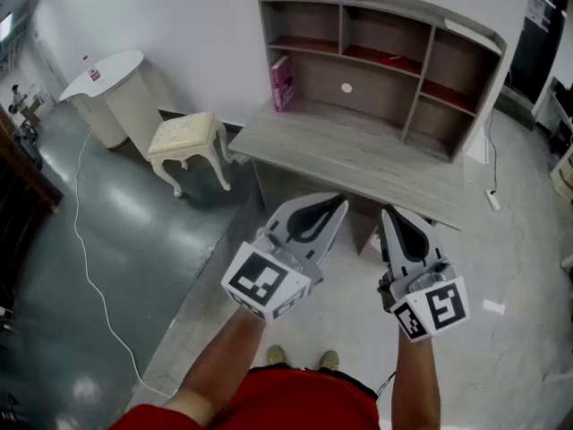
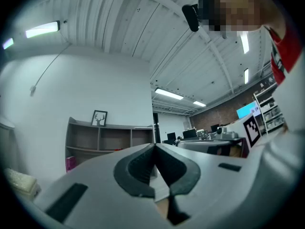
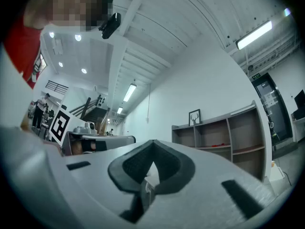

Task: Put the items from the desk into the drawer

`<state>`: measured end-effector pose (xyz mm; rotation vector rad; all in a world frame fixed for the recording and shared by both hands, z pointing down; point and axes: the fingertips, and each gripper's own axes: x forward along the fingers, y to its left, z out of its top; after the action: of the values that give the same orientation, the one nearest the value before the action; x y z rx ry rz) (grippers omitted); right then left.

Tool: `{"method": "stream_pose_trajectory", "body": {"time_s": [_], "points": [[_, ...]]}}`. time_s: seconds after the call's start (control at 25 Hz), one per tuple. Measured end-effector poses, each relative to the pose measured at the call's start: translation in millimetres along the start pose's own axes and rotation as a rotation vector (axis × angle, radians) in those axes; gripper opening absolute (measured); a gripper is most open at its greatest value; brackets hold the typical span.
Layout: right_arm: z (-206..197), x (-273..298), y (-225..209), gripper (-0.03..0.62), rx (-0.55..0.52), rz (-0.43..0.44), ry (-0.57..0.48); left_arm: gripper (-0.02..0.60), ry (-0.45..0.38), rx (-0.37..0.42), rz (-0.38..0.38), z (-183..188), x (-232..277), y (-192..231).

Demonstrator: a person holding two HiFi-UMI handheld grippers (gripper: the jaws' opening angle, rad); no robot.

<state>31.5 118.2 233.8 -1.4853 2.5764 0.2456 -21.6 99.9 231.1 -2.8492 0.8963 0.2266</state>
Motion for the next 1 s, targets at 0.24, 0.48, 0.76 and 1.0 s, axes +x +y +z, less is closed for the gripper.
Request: {"method": "stream_pose_trajectory", "body": {"time_s": [0.24, 0.48, 0.76, 1.0], "points": [[-4.3, -6.1, -19.3, 0.003, 0.019, -0.027, 0.006, 0.006, 0.016, -0.004, 0.031, -0.5, 12.3, -5.9], [-6.3, -9.1, -40.4, 0.003, 0.009, -0.03, 0.017, 0.007, 0.023, 0.01, 0.069, -5.7, 32.8, -10.7], [-19.4, 9.0, -72.0, 0.003, 0.032, -0.037, 0.016, 0.006, 0.036, 0.031, 0.108, -13.3, 62.2, 9.7], [-32.2, 62.5, -93.8, 0.003, -0.004, -0.067, 0.028, 0.006, 0.013, 0.045, 0.099, -29.4, 89.8, 68.2]]}}
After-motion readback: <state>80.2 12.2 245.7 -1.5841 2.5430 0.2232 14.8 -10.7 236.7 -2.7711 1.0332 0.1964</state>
